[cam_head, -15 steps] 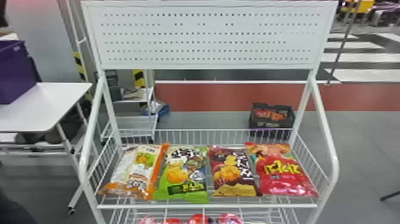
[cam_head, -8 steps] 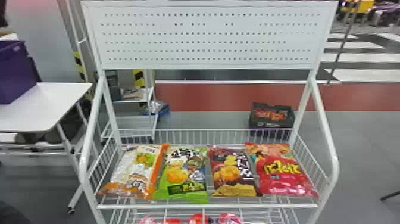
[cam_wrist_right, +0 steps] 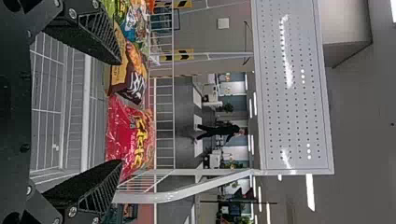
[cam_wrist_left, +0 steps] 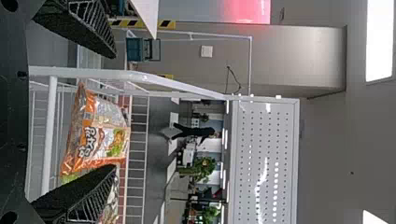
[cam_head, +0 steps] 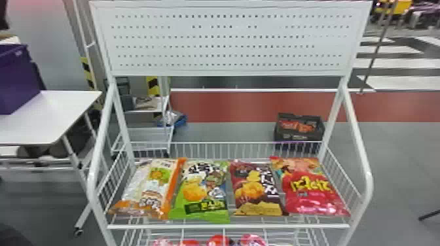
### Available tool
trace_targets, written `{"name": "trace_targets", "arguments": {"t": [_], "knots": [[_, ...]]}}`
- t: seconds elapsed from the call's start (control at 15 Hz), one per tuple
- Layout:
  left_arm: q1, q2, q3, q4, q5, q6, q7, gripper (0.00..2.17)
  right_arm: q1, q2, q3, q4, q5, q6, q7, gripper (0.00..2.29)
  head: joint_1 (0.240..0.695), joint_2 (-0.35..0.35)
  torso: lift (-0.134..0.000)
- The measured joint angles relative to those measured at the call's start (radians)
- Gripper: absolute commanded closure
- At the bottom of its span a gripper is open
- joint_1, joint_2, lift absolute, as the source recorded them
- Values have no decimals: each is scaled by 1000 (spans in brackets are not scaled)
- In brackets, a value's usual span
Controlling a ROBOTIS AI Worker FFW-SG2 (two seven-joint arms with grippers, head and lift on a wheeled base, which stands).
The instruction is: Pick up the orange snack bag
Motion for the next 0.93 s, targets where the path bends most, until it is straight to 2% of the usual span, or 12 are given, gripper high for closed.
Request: {"name": "trace_targets", "arguments": {"t": [0.27,0.6,0.93], "knots": [[-192,0,-82,89,-2,146,14,39,0,7,11,0,11,-5,0,144,499,0,0],[-362,-9,-170,155,1,281,16,46,-1,12,13,0,15,-5,0,144,499,0,0],[-527,-61,-202,274,3,389,11,46,-6,12,18,6,17,-2,0,144,499,0,0]]}}
